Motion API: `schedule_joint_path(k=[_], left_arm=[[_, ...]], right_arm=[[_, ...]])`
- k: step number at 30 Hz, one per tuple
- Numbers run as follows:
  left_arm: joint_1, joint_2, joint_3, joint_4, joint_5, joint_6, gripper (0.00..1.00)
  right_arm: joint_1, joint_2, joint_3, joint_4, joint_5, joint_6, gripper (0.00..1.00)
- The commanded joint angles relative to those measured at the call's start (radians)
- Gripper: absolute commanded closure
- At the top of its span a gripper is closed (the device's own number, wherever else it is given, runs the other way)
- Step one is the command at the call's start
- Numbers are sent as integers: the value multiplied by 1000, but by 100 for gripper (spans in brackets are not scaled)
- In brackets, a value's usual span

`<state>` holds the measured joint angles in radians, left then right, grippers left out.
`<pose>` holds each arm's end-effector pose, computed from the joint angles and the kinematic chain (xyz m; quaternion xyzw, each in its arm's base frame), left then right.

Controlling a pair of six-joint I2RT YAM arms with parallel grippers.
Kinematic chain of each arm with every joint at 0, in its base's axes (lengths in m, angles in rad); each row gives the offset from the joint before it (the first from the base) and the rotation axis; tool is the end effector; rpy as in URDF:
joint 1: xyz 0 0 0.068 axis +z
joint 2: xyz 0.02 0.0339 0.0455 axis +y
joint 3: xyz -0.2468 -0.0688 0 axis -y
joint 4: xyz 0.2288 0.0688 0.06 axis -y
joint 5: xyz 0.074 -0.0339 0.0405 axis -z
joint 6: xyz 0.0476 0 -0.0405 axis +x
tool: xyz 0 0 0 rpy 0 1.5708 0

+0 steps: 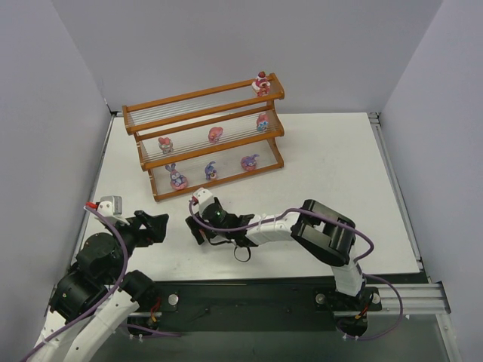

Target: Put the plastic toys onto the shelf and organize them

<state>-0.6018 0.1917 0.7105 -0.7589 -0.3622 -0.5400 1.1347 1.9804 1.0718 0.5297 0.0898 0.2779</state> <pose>0.0605 -0.0211 0.2979 -0.0872 0.7769 -0.2089 0.5875 0.1809 0.3781 0.1514 -0.3205 0.7625 0.3357 0.4507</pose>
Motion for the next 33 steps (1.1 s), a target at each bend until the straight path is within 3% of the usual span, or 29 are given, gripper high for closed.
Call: schedule_joint_path(k=[1, 9, 12, 16, 19, 22, 33], left_arm=[[-4, -11, 0, 30, 0, 6, 11], [-4, -12, 1, 29, -1, 6, 11], [-4, -12, 0, 27, -1, 8, 11], [-4, -14, 1, 29, -1, 6, 11], [-4, -14, 0, 27, -1, 6, 11], [-4, -15, 1, 29, -1, 6, 11], [-4, -24, 1, 29, -3, 5, 11]], right_arm=[[20, 20, 4, 21, 53, 1, 29], [39, 20, -42, 65, 102, 64, 30], [42, 17, -59, 79, 119, 86, 36], [49, -3, -72, 79, 155, 109, 71], [57, -40, -70, 56, 197, 98, 88], [59, -95, -46, 9, 225, 72, 97], [56, -330, 158, -267, 346, -45, 100]])
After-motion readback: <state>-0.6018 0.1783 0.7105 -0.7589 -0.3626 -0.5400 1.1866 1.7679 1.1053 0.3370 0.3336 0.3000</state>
